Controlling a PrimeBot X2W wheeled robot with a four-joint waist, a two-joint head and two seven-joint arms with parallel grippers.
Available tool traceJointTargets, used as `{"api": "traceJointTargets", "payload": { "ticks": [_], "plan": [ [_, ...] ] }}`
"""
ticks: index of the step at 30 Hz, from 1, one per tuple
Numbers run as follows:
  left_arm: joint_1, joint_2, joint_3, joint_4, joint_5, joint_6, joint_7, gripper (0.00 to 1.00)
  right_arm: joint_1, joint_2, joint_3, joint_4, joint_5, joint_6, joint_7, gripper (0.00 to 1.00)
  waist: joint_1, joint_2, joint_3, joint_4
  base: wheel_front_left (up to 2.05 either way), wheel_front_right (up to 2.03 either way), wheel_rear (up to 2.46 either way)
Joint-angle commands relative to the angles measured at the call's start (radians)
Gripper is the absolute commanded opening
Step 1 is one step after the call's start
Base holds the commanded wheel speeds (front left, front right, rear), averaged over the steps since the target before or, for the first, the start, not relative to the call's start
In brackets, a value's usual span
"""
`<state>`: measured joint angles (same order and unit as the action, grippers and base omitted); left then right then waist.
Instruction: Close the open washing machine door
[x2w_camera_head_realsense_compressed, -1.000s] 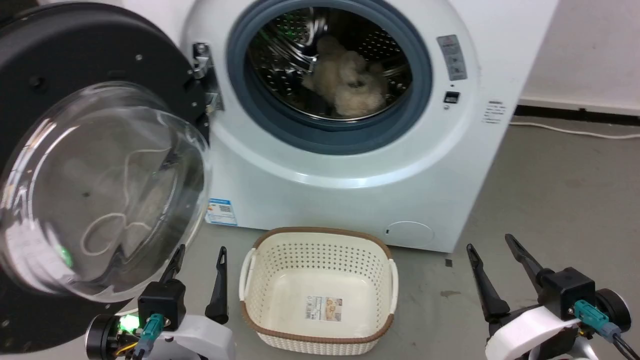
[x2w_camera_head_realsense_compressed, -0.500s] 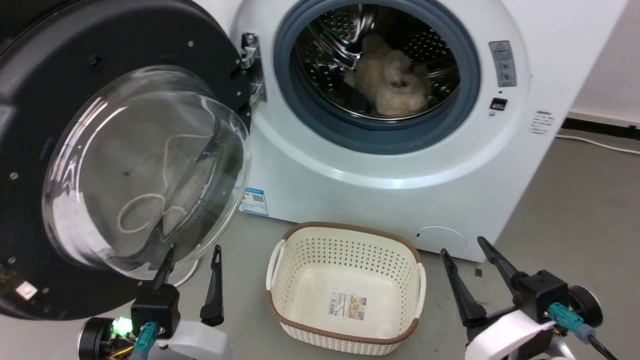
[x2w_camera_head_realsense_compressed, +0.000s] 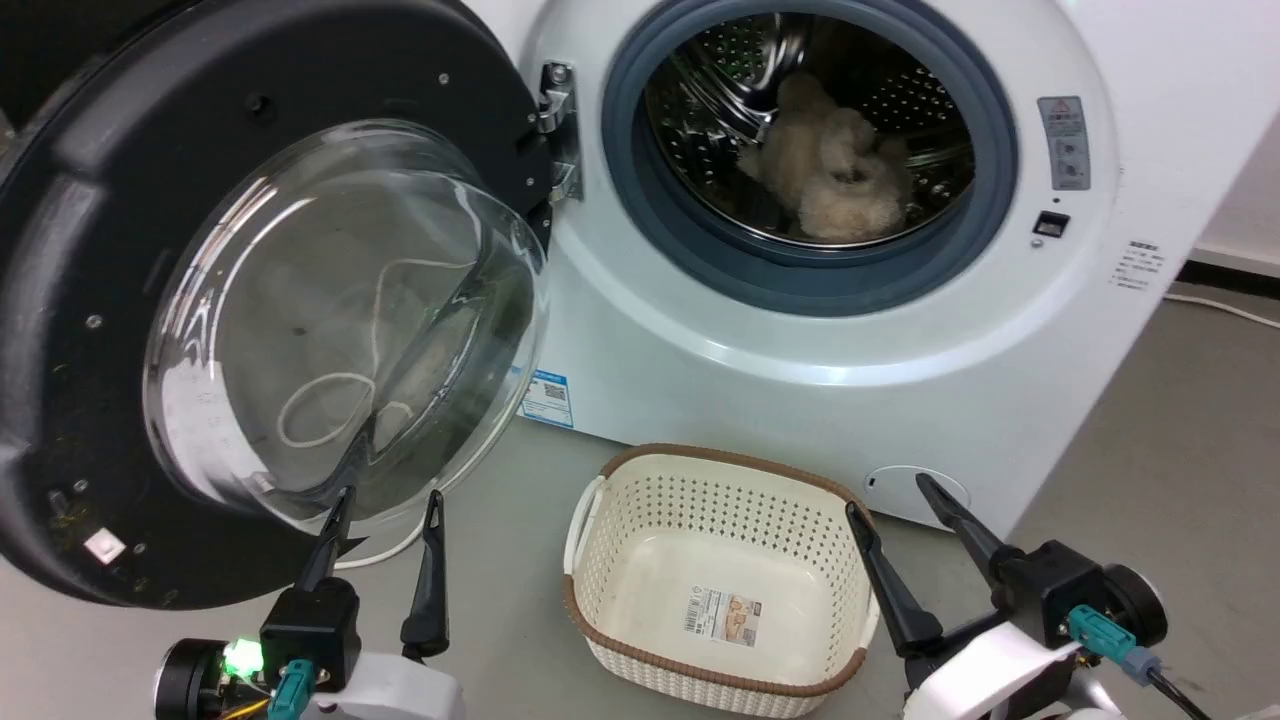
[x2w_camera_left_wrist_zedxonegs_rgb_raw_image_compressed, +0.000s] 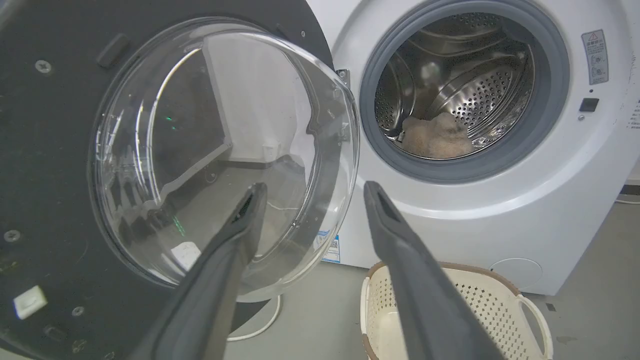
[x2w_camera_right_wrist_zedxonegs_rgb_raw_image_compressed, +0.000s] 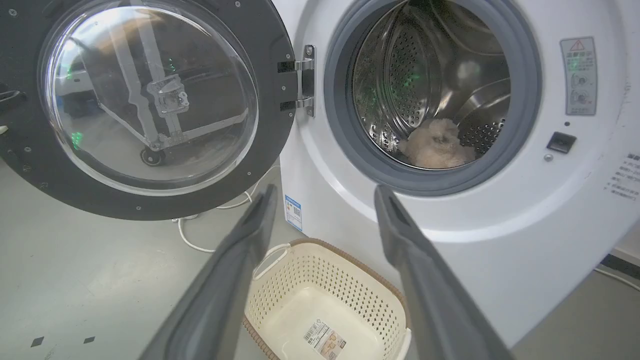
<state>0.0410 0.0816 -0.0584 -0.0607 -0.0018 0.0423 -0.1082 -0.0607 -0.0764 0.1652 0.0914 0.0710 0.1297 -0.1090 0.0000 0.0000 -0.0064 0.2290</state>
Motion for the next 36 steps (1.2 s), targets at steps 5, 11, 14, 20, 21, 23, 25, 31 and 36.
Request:
{"api": "traceJointTargets", "payload": {
  "ticks": [5, 11, 14, 20, 21, 23, 25, 31, 36],
  "plan": [
    [0.014, 0.013, -0.011, -0.006, -0.002, 0.009, -0.02, 1.0, -0.013, -0.009, 0.019, 0.011, 0.01, 0.0, -0.019, 1.0, 0.0, 0.0, -0.003, 0.022, 0.0, 0.0, 0.0],
    [0.017, 0.018, -0.015, -0.006, -0.007, 0.012, -0.032, 1.0, -0.011, -0.011, 0.035, 0.018, 0.016, 0.001, -0.031, 1.0, 0.0, 0.0, -0.005, 0.045, 0.0, 0.0, 0.0],
    [0.017, 0.021, -0.018, -0.006, -0.009, 0.013, -0.038, 1.0, -0.012, -0.013, 0.042, 0.023, 0.019, 0.001, -0.038, 1.0, 0.0, 0.0, -0.005, 0.058, 0.0, 0.0, 0.0],
    [0.023, 0.024, -0.023, -0.012, -0.009, 0.02, -0.051, 1.0, -0.017, -0.016, 0.058, 0.032, 0.026, 0.001, -0.05, 1.0, 0.0, 0.0, -0.003, 0.085, 0.0, 0.0, 0.0],
    [0.024, 0.025, -0.024, -0.013, -0.009, 0.022, -0.053, 1.0, -0.017, -0.016, 0.06, 0.034, 0.027, 0.001, -0.052, 1.0, 0.0, 0.0, -0.002, 0.089, 0.0, 0.0, 0.0],
    [0.029, 0.027, -0.026, -0.017, -0.01, 0.026, -0.061, 1.0, -0.019, -0.017, 0.072, 0.041, 0.031, 0.001, -0.061, 1.0, 0.0, 0.0, 0.0, 0.108, 0.0, 0.0, 0.0],
    [0.031, 0.028, -0.026, -0.02, -0.01, 0.031, -0.066, 1.0, -0.021, -0.019, 0.077, 0.044, 0.033, 0.001, -0.065, 1.0, 0.0, 0.0, 0.001, 0.117, 0.0, 0.0, 0.0],
    [0.037, 0.031, -0.028, -0.033, -0.01, 0.041, -0.078, 1.0, -0.028, -0.023, 0.094, 0.056, 0.043, 0.001, -0.077, 1.0, 0.0, 0.0, 0.002, 0.143, 0.0, 0.0, 0.0],
    [0.041, 0.036, -0.032, -0.04, -0.009, 0.047, -0.089, 1.0, -0.032, -0.023, 0.105, 0.065, 0.051, 0.001, -0.088, 1.0, 0.0, 0.0, 0.001, 0.163, 0.0, 0.0, 0.0]
  ]
}}
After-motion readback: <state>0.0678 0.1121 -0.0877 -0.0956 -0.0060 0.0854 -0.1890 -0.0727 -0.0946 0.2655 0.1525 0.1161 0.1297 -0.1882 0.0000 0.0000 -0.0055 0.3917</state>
